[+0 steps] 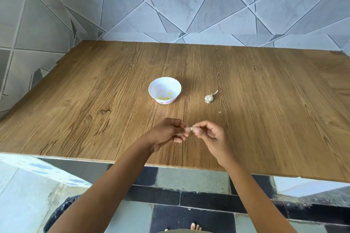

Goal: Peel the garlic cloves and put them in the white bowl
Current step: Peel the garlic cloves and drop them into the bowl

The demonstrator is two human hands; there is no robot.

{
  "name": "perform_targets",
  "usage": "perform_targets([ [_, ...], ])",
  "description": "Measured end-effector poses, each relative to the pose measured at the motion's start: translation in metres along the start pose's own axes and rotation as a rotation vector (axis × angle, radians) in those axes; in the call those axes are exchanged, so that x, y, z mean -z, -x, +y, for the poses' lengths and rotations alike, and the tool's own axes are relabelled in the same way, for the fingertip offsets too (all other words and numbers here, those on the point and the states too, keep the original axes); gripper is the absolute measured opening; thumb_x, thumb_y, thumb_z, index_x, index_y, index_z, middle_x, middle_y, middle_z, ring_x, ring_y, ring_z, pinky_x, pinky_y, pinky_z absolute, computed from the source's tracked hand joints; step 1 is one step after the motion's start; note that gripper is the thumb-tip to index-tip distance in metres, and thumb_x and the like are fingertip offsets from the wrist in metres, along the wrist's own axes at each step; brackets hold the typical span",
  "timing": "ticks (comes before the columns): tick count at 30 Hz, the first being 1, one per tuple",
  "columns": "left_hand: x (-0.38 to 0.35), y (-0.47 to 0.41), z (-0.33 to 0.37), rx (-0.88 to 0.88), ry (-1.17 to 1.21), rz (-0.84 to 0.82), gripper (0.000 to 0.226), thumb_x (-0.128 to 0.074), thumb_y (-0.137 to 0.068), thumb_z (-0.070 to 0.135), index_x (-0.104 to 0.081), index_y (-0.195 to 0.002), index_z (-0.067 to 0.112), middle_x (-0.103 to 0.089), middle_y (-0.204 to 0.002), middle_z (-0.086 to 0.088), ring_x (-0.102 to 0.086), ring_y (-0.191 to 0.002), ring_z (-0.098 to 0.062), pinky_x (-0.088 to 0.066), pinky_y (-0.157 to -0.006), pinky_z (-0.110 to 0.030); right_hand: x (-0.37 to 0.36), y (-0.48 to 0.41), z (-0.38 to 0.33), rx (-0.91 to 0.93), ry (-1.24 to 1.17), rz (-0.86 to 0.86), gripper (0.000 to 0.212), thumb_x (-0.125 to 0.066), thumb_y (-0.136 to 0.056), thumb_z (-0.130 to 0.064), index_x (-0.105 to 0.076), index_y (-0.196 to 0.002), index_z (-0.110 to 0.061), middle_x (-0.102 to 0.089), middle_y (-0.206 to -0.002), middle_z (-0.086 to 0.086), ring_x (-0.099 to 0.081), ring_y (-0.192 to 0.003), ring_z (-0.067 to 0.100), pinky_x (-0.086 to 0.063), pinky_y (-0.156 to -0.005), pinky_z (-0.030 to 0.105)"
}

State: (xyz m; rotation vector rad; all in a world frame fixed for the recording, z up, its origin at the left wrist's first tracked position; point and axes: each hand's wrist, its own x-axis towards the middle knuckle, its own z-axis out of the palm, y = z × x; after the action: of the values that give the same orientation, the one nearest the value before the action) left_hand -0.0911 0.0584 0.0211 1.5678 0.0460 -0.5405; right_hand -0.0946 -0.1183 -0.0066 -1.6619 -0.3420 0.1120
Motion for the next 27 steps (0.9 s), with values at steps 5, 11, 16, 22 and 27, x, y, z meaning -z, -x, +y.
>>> perform_targets([
  [5, 0.000, 0.003, -0.002, -0.031, 0.036, -0.056, 0.008, -0.058, -0.091, 0.006, -0.061, -0.085, 0.009, -0.064, -0.074, 0.003, -0.058, -0.069, -0.006, -0.049, -0.063, -0.015, 0.000, 0.000, -0.011, -0.399, -0.422, -0.123, 0.014, -0.051, -0.091, -0.003, -0.062, -0.083, -0.007, -0.060, -0.070, 0.001, -0.054, -0.066, 0.011, -0.047, -0.062, 0.019],
  [11, 0.004, 0.005, 0.003, -0.212, -0.152, -0.001, 0.003, -0.061, -0.090, 0.007, -0.063, -0.088, 0.006, -0.063, -0.072, 0.003, -0.058, -0.068, -0.006, -0.050, -0.064, -0.019, -0.003, -0.006, -0.024, -0.661, -0.753, -0.154, 0.010, -0.050, -0.086, -0.007, -0.059, -0.082, -0.007, -0.055, -0.066, 0.000, -0.049, -0.057, 0.008, -0.044, -0.054, 0.018],
  [16, 0.010, 0.001, -0.009, -0.316, -0.327, 0.169, 0.003, -0.067, -0.085, 0.008, -0.068, -0.083, 0.010, -0.065, -0.070, -0.010, -0.057, -0.063, -0.015, -0.048, -0.062, -0.026, -0.005, -0.002, -0.003, -0.296, 0.211, 0.071, 0.007, -0.068, -0.085, -0.017, -0.068, -0.079, -0.013, -0.064, -0.069, -0.005, -0.055, -0.062, 0.006, -0.044, -0.058, 0.015],
  [22, 0.007, -0.004, -0.022, -0.497, -0.695, 0.337, 0.007, -0.070, -0.082, 0.006, -0.069, -0.081, 0.013, -0.064, -0.067, 0.009, -0.058, -0.061, -0.010, -0.044, -0.063, -0.011, -0.009, -0.002, 0.003, -0.204, 0.196, 0.140, 0.006, -0.066, -0.086, -0.012, -0.069, -0.083, -0.016, -0.068, -0.074, -0.003, -0.063, -0.067, 0.009, -0.050, -0.061, 0.016],
  [27, 0.006, -0.004, -0.022, -0.655, -0.821, 0.309, 0.008, -0.064, -0.082, 0.015, -0.070, -0.086, 0.010, -0.070, -0.078, 0.004, -0.064, -0.069, -0.010, -0.051, -0.066, -0.023, -0.013, -0.004, -0.013, -0.431, -0.206, 0.115, 0.009, -0.066, -0.086, -0.013, -0.069, -0.086, -0.005, -0.071, -0.074, 0.003, -0.066, -0.066, 0.008, -0.054, -0.063, 0.017],
])
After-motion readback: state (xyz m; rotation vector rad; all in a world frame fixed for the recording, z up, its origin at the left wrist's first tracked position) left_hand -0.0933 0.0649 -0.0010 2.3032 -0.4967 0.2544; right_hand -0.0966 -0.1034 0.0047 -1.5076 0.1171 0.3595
